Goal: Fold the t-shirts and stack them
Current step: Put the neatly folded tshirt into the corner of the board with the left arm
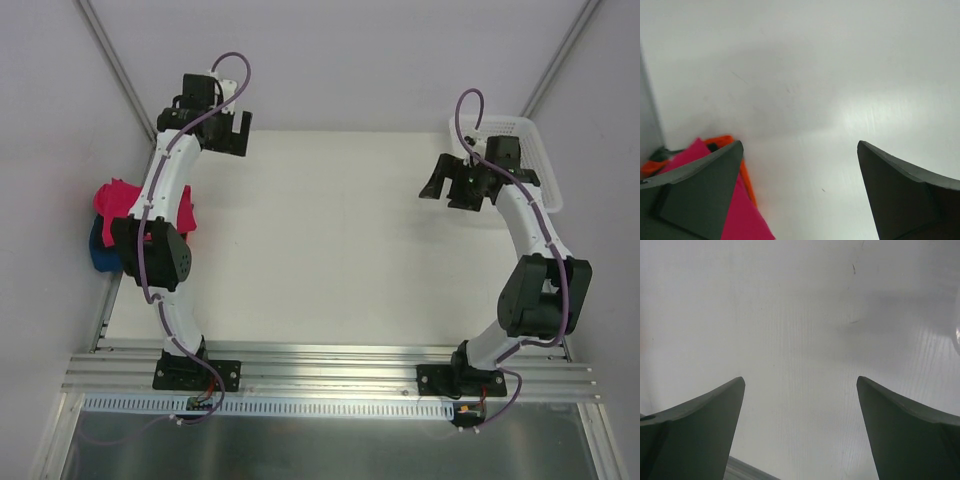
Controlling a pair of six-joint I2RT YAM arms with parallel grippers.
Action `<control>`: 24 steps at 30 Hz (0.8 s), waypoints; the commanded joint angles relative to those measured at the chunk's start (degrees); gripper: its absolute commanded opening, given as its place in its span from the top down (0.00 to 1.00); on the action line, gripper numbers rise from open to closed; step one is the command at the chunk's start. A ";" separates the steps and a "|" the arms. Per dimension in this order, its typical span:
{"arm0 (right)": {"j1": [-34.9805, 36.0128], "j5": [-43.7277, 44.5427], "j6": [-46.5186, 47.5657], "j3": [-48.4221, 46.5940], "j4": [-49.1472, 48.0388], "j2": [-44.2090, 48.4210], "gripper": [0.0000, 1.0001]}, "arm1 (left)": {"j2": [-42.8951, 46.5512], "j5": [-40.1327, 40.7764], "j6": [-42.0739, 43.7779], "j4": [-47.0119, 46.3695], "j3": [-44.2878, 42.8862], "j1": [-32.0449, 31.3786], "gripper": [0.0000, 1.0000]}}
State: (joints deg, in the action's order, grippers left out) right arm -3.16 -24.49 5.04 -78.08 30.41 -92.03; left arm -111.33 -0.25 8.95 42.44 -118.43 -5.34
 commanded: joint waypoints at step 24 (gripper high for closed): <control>-4.05 -3.28 0.59 4.78 5.80 7.83 0.01 | -2.51 1.29 -5.00 23.84 19.72 4.02 0.08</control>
State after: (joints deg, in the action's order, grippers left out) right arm -6.72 -26.41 6.55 -73.80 38.50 -85.34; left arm -127.37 -3.20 5.04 63.99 -101.38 -3.64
